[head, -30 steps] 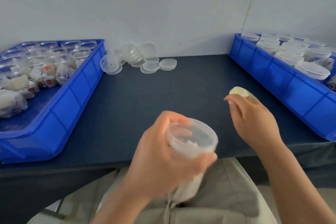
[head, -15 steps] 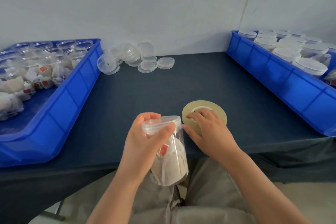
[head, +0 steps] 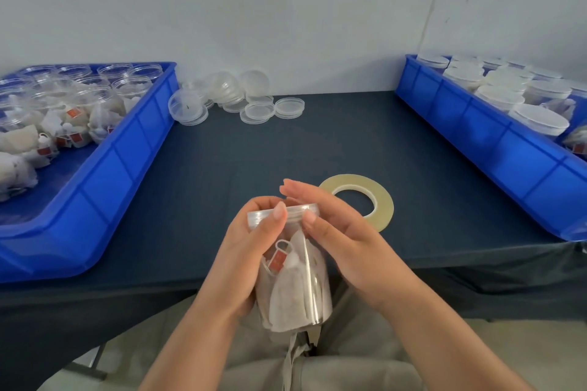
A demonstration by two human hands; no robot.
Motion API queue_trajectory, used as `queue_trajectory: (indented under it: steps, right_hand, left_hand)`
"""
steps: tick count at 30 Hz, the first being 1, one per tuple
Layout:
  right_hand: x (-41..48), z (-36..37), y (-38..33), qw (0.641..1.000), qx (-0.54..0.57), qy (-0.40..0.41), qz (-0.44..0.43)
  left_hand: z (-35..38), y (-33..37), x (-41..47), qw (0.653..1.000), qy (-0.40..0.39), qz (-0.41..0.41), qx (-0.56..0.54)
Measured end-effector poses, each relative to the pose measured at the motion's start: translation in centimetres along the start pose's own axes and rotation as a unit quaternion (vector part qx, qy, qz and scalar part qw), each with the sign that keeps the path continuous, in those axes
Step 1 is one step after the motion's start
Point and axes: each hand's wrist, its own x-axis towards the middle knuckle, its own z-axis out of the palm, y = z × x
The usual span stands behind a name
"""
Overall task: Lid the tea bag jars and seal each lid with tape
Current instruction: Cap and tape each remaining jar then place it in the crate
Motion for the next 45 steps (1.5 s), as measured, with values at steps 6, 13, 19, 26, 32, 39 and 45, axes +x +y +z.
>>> queue_trajectory:
  steps: [6,13,19,26,32,39,45]
  right_hand:
    - [0.4,-0.3,1.0,0.999,-0.04,0.028,-0.003]
    - [-0.1,0.8,1.9,0.998,-0.038,0.055,-0.016]
    - [0.0,1.2,2.2,0.996,-0.043,0.075,-0.032]
    - [0.0,1.2,1.2,0.987,-0.077,0.142,-0.025]
    - [-0.2,0.0,-1.1,0.957,-0.281,0.067,0.023]
    - [-0.5,-4.0,-6.1,0.914,-0.354,0.198,-0.028]
    - [2.6,-13.9,-14.7,0.797,-0.486,0.359,-0.022]
  left_hand:
    - [-0.7,-0.1,0.0,1.0,-0.012,-0.004,-0.016]
    - [-0.3,-0.2,0.2,1.0,0.003,0.011,-0.006]
    - [-0.4,-0.4,0.1,1.0,0.006,0.017,-0.005]
    - [-0.1,-0.1,1.1,0.993,0.049,0.054,0.095]
    - [0.3,0.1,1.8,0.975,0.056,0.149,0.156]
    - [-1.5,-0.1,2.4,0.959,0.004,0.189,0.212]
    - [-3.9,-0.7,3.2,0.963,0.057,0.169,0.203]
